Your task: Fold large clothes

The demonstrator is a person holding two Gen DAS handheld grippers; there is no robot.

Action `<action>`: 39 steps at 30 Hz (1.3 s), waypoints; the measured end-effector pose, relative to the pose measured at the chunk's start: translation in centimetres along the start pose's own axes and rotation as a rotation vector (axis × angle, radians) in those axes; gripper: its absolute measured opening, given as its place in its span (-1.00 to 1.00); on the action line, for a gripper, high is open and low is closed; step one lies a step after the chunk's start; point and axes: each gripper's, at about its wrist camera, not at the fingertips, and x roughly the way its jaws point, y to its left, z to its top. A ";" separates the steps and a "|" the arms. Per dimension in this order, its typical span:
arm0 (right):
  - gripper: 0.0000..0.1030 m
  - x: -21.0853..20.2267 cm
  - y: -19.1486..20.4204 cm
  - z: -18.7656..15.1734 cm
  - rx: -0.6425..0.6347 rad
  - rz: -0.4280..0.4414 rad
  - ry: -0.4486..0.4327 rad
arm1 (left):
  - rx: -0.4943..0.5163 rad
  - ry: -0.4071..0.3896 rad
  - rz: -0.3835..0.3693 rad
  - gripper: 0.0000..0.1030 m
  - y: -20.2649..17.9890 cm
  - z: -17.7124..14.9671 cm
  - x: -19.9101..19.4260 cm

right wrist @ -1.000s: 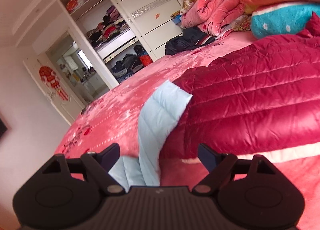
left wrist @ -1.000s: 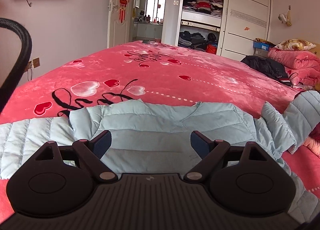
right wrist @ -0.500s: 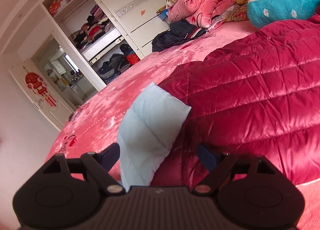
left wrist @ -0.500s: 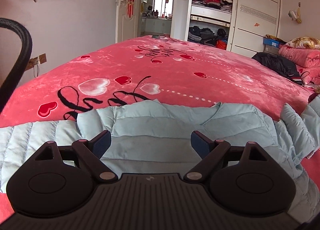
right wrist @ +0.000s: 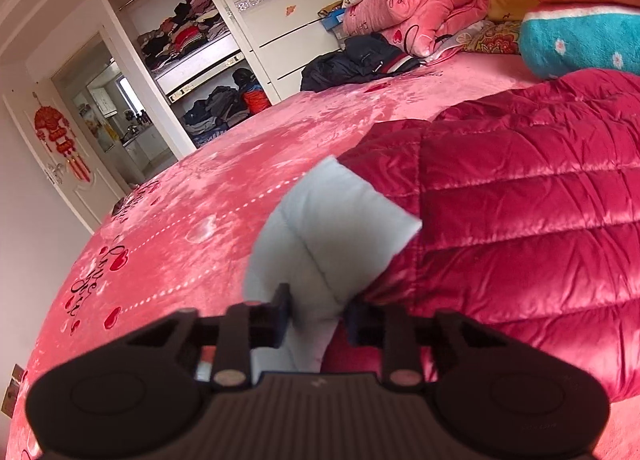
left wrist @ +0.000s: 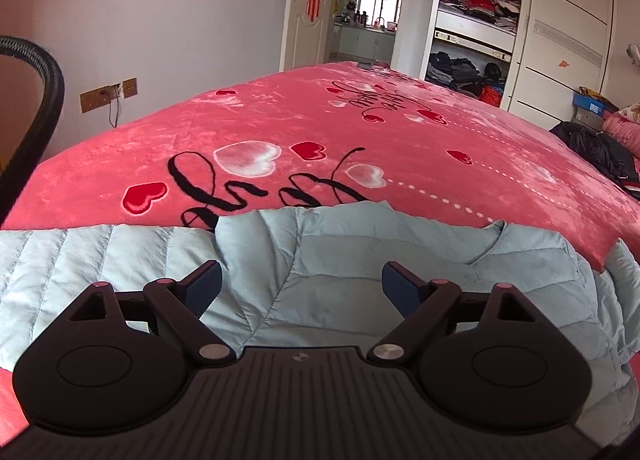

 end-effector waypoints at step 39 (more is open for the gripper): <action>-0.92 -4.6 35.7 -21.6 -0.565 0.787 0.252 | -0.388 0.012 0.170 1.00 13.1 1.8 -3.4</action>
